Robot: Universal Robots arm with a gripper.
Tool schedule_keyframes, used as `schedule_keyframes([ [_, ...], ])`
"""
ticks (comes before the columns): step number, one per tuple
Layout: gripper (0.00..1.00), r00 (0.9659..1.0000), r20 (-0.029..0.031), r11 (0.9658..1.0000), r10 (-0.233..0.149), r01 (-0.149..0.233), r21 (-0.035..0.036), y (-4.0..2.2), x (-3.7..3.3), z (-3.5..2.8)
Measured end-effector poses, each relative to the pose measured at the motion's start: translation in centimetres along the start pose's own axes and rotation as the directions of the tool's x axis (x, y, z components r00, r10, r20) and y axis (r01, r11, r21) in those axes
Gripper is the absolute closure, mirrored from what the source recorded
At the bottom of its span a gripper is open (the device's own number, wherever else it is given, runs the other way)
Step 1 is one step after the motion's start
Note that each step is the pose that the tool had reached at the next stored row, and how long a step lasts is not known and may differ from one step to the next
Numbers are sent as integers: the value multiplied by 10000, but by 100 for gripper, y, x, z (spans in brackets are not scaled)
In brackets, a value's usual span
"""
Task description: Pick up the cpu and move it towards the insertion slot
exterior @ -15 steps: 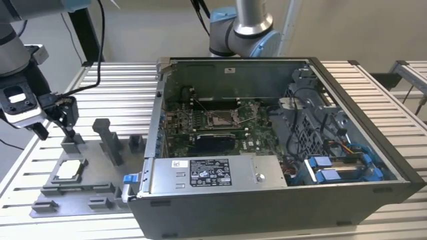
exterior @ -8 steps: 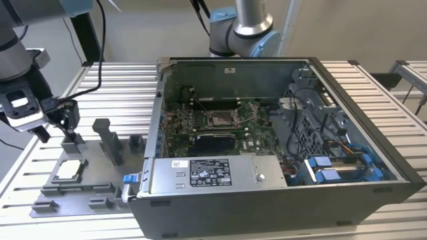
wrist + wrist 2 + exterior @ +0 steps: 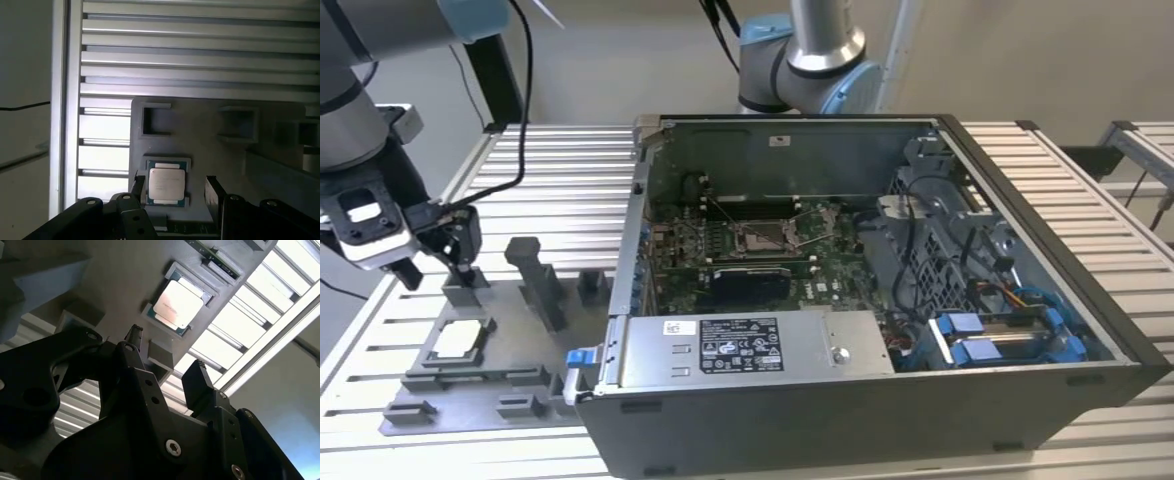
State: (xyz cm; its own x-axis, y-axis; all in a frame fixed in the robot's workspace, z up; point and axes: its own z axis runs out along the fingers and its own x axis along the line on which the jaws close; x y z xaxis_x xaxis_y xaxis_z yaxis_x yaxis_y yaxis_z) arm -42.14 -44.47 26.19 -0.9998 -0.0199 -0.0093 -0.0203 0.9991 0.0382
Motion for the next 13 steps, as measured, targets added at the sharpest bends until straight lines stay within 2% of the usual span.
schedule_keyframes([
  [13, 0, 10000, -1, 10000, 0, 0, 1, -35, 2, 121],
])
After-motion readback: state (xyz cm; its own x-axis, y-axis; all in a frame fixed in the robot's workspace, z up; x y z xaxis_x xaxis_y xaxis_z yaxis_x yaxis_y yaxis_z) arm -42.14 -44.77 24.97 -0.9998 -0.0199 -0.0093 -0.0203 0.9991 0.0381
